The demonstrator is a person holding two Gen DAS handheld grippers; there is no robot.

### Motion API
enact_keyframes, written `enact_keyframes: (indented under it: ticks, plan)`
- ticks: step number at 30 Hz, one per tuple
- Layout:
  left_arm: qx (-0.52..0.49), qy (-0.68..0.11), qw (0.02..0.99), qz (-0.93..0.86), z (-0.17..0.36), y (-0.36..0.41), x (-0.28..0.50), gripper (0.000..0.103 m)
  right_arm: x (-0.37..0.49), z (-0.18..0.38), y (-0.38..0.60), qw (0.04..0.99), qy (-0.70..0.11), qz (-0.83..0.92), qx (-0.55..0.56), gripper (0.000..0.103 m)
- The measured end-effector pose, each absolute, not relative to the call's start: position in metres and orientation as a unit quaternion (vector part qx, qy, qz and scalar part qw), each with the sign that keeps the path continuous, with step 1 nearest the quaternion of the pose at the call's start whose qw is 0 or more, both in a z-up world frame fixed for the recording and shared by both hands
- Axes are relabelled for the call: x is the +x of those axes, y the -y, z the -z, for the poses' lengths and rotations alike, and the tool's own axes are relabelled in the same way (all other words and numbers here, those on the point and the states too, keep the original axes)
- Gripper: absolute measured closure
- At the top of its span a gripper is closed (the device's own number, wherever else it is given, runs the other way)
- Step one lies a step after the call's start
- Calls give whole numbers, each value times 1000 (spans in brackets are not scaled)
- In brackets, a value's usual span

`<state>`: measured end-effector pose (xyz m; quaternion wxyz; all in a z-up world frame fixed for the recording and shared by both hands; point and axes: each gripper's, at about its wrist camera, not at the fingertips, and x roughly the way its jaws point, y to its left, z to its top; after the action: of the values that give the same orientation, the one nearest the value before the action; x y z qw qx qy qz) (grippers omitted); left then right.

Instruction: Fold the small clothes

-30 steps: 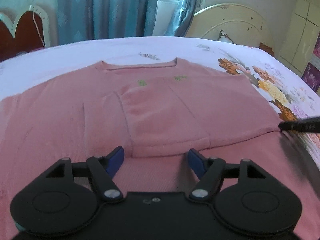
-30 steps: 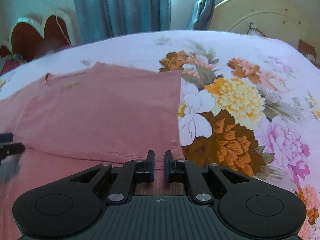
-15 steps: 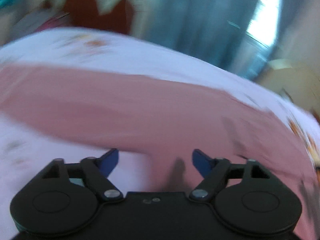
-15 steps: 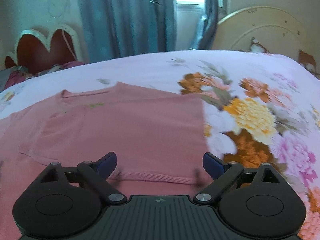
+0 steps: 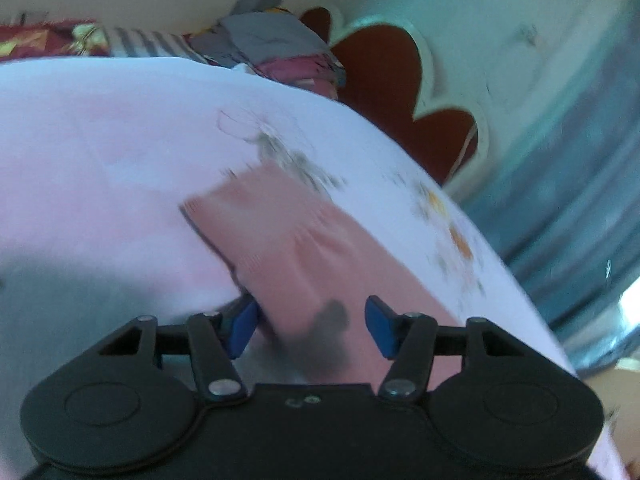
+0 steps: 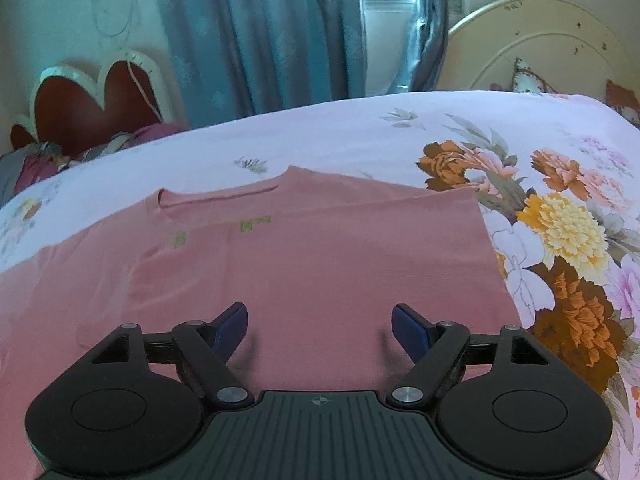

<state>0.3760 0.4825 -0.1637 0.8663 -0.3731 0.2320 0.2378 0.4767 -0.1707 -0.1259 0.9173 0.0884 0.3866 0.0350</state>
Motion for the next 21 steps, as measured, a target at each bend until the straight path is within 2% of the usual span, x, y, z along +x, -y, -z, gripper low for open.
enact_keyframes:
  ticks: [2, 3, 4, 5, 10, 16, 21]
  plan:
    - [-405, -211, 856, -244, 168, -498, 378, 57, 478, 122, 171, 919, -385, -30, 83, 24]
    - [-413, -206, 852, -248, 169, -502, 380, 65, 478, 121, 172, 919, -386, -27, 82, 24]
    - [-416, -205, 849, -252, 170, -503, 380, 83, 479, 121, 173, 918, -387, -25, 82, 24]
    - [-414, -212, 847, -258, 169, -506, 382, 97, 479, 121, 174, 917, -389, -23, 84, 24]
    - [-353, -196, 896, -187, 137, -455, 402, 96, 479, 122, 182, 917, -389, -16, 91, 24]
    - [-304, -217, 927, -40, 105, -329, 445, 96, 480, 124, 191, 917, -384, -14, 109, 24]
    - [-277, -252, 926, 52, 100, -218, 463, 96, 475, 123, 206, 916, -381, -17, 126, 24]
